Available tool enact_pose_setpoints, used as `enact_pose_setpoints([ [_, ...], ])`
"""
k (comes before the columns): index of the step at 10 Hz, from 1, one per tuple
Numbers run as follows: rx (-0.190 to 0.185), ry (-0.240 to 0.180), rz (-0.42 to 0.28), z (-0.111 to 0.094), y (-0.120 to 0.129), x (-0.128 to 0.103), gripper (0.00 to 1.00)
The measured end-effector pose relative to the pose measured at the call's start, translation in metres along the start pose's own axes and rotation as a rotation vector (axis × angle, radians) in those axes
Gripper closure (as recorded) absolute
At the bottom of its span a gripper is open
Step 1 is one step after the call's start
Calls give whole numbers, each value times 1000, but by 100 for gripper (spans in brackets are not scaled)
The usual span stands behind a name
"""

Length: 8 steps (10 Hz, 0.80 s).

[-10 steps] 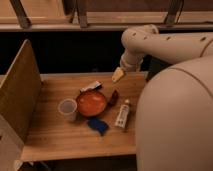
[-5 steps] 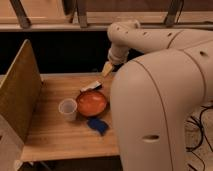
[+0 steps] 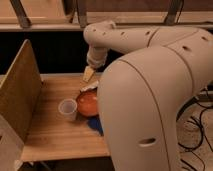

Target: Move the arm in a circular motion

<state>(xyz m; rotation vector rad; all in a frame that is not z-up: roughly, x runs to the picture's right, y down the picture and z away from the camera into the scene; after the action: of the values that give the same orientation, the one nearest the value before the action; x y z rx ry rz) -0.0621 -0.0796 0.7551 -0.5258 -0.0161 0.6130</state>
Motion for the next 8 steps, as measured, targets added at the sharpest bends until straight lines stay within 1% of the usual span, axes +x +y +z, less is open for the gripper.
enact_pose_setpoints([
  [1,-12,12,-10,0,15,1,20],
  [2,-14,29,6,-2,26,9,20],
  [3,-11,39,33,-5,31,18,20],
  [4,-2,52,81,-9,35,33,20],
  [5,6,70,137,-13,39,53,20],
  [6,16,98,206,-17,41,79,20],
  [7,36,146,299,-22,38,118,20],
  [8,44,167,345,-25,36,137,20],
])
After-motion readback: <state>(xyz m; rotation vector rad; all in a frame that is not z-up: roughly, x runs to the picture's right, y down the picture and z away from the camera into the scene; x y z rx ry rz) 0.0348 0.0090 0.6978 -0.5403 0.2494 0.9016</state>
